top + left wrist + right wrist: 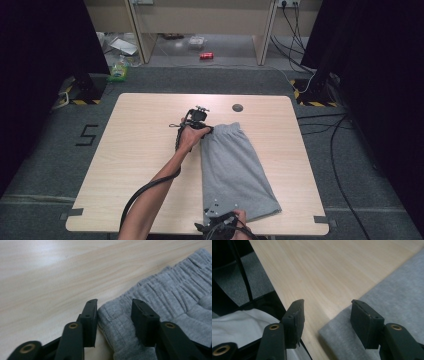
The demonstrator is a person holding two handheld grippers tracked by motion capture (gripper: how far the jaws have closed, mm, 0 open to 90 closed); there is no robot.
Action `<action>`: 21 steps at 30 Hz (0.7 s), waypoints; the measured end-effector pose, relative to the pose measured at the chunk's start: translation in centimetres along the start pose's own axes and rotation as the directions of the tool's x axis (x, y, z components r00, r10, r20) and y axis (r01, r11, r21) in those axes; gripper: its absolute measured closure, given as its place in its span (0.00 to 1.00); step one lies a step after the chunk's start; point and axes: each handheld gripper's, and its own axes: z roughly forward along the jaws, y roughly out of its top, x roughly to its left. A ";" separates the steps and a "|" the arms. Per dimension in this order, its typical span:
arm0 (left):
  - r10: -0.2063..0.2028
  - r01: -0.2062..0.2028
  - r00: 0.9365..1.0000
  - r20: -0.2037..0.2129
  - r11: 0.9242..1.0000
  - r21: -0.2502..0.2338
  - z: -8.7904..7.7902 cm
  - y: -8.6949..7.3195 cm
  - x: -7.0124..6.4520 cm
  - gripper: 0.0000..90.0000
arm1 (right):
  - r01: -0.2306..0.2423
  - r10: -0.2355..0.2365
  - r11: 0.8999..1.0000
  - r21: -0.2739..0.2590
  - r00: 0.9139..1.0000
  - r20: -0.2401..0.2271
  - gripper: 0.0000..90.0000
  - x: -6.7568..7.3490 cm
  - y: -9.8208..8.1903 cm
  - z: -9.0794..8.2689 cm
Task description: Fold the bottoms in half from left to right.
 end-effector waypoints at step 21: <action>0.045 -0.045 0.999 0.016 0.999 -0.025 -0.1 0.2 0.7 0.76 | 0.092 -0.093 0.996 0.013 0.995 0.036 0.95 1.2 1.1 1.9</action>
